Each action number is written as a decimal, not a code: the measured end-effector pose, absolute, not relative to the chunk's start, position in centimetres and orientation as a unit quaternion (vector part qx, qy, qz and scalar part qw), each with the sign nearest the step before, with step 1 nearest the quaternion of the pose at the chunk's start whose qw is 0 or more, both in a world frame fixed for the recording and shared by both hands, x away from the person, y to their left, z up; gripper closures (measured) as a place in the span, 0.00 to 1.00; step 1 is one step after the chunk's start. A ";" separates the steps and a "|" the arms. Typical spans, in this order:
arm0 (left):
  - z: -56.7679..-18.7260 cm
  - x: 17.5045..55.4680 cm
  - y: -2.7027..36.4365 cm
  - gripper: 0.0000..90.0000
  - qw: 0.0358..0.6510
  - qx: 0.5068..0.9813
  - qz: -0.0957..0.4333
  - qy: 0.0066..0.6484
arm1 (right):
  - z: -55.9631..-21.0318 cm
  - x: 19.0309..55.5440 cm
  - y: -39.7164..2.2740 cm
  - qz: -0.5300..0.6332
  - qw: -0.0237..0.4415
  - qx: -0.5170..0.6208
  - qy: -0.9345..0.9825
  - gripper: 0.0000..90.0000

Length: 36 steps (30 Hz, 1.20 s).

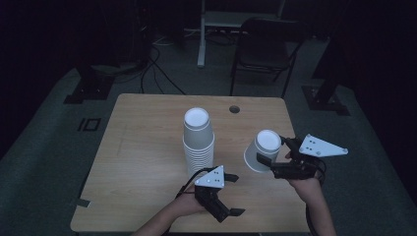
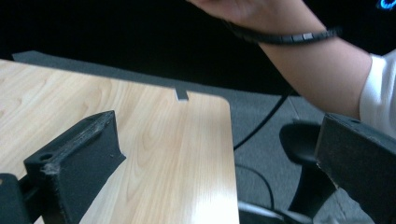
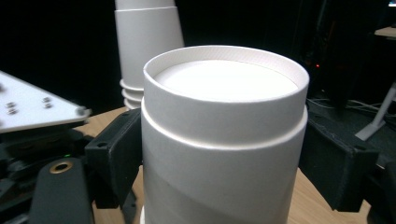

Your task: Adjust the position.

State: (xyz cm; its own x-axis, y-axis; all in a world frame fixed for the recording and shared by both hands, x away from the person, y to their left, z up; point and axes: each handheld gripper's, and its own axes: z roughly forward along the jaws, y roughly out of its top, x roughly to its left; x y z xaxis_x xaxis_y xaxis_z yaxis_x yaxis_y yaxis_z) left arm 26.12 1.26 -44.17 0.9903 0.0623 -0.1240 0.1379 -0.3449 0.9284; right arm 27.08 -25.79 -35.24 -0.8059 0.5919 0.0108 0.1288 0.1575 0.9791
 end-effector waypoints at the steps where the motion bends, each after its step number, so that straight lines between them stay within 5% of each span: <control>1: -44.0 26.4 1.1 0.01 0.573 0.816 -0.040 0.061 | -35.2 27.0 -25.7 0.601 0.192 0.243 0.737 0.22; 13: -42.8 27.5 0.7 0.10 0.601 0.796 -0.036 0.067 | -34.7 25.6 -23.9 0.609 0.178 0.209 0.744 0.22; 36: -41.5 28.0 2.3 0.76 0.664 0.742 -0.023 0.085 | -35.0 25.3 -24.6 0.612 0.169 0.210 0.744 0.22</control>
